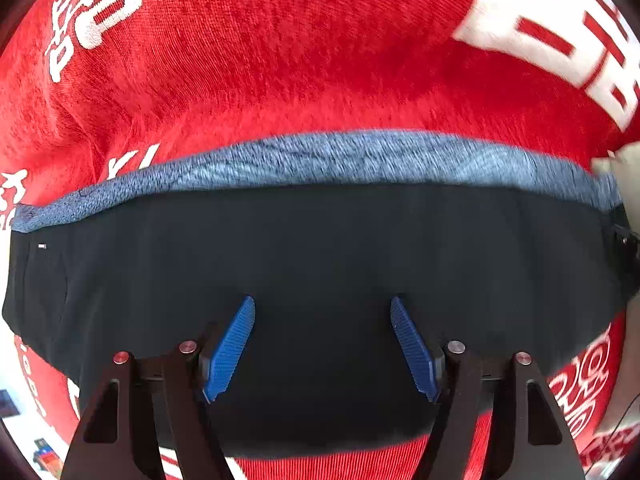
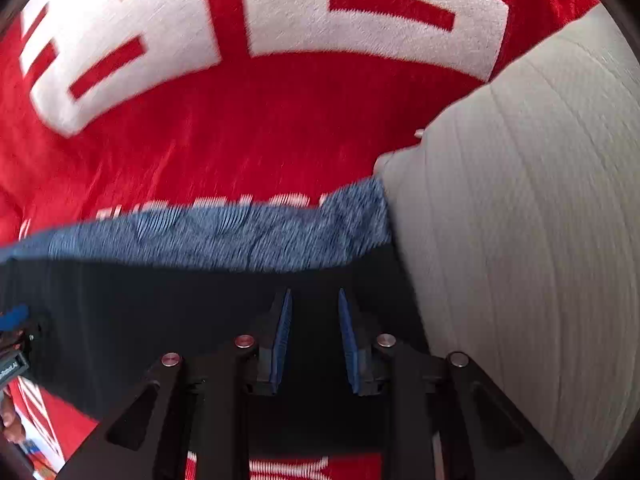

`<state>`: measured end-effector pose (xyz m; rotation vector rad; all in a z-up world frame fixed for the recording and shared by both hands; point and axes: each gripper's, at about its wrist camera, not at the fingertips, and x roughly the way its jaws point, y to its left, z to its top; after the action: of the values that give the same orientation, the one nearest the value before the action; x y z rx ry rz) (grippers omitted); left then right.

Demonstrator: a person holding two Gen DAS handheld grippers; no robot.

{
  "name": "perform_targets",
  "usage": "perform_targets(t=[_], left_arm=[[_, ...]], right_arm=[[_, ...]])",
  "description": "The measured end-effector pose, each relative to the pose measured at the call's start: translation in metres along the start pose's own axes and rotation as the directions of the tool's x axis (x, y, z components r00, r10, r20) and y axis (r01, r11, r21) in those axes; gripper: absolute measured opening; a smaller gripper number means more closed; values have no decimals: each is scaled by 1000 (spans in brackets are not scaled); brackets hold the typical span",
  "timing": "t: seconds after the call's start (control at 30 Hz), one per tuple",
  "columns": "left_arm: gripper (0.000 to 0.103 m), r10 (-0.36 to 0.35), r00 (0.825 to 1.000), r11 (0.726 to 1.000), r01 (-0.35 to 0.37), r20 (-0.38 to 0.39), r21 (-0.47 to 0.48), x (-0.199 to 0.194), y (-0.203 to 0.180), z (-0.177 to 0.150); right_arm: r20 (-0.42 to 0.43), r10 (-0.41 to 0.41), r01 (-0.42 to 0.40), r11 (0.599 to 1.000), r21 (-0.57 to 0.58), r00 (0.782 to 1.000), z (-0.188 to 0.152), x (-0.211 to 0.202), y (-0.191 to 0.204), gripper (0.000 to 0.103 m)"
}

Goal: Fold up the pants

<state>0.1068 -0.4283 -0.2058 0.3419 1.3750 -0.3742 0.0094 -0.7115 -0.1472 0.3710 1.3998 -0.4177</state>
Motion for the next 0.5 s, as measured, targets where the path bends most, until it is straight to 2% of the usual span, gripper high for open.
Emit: perform_targets(t=[0.13, 0.2, 0.3, 0.4, 0.47, 0.5], left_arm=[[72, 3, 1000, 1000, -3, -14, 23, -6, 1, -8], [72, 0, 1000, 1000, -1, 23, 19, -13, 4, 0], [72, 22, 998, 1000, -23, 59, 5, -11, 8, 18], [72, 26, 999, 999, -25, 38, -22, 4, 11, 30], [73, 39, 999, 999, -39, 16, -15, 14, 4, 32], [75, 44, 999, 999, -43, 29, -17, 14, 5, 29]], right_arm=[[-19, 62, -60, 996, 62, 998, -7, -12, -13, 26], [38, 111, -114, 990, 88, 993, -2, -25, -16, 26], [106, 113, -119, 991, 56, 988, 22, -29, -11, 27], [72, 111, -117, 988, 97, 991, 45, -4, -14, 27], [12, 67, -68, 991, 113, 998, 47, 17, -17, 27], [17, 62, -64, 993, 96, 998, 42, 17, -10, 27]])
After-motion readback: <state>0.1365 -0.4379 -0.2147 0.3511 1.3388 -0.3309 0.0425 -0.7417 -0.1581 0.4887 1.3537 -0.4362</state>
